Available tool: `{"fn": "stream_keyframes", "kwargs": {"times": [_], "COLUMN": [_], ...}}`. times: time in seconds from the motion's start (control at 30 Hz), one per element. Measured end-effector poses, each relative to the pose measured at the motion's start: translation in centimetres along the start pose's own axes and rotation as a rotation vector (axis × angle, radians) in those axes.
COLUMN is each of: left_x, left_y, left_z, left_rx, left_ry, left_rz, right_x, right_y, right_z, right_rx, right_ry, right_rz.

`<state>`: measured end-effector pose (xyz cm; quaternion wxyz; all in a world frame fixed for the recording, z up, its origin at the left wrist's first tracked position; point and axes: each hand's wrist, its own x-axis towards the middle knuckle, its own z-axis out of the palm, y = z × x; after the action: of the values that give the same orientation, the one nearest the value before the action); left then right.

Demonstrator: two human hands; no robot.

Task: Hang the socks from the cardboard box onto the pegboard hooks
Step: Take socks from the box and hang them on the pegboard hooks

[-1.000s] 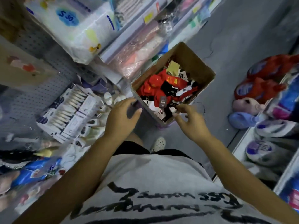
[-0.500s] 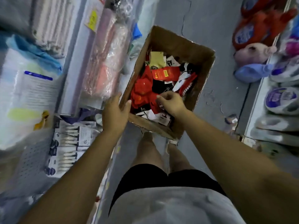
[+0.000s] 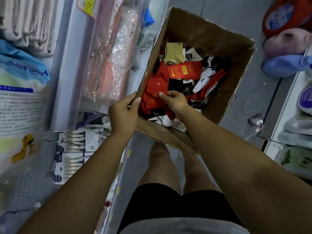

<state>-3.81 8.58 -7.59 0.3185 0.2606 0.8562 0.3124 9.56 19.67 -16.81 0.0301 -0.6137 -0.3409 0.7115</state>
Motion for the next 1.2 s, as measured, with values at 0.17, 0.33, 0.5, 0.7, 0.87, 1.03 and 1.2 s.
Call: {"fn": "stream_keyframes", "kwargs": {"times": [0.17,0.33,0.5,0.7,0.87,1.03,1.2], "left_x": [-0.6,-3.5,-5.1,-4.9,-3.9,-3.6,-3.3], "left_y": [0.5,2.5,4.0,3.4,1.5,1.1,0.6], "left_z": [0.1,0.7,1.6,1.5,1.5,1.7,1.9], "left_rx": [-0.034,0.033,-0.297,-0.333,-0.276,-0.21,-0.216], "left_ry": [0.012,0.194,-0.211,-0.183,-0.07,-0.045,-0.045], "left_rz": [-0.043,0.15,-0.084,-0.152,-0.154,-0.16,-0.152], "right_x": [-1.5,-6.2,-9.7,-7.3,-2.5,1.3,3.1], "right_y": [-0.5,-1.4,-2.8,-4.0,-4.5,-4.2,-3.8], "right_z": [-0.7,-2.8,-4.7,-5.6,-6.7,-6.6,-6.2], "right_rx": [-0.045,0.06,0.367,0.244,-0.354,-0.778,-0.995], "right_ry": [0.06,-0.05,-0.295,-0.204,-0.009,-0.05,0.057], "right_rz": [-0.056,-0.051,0.018,-0.001,-0.279,-0.307,-0.34]}}
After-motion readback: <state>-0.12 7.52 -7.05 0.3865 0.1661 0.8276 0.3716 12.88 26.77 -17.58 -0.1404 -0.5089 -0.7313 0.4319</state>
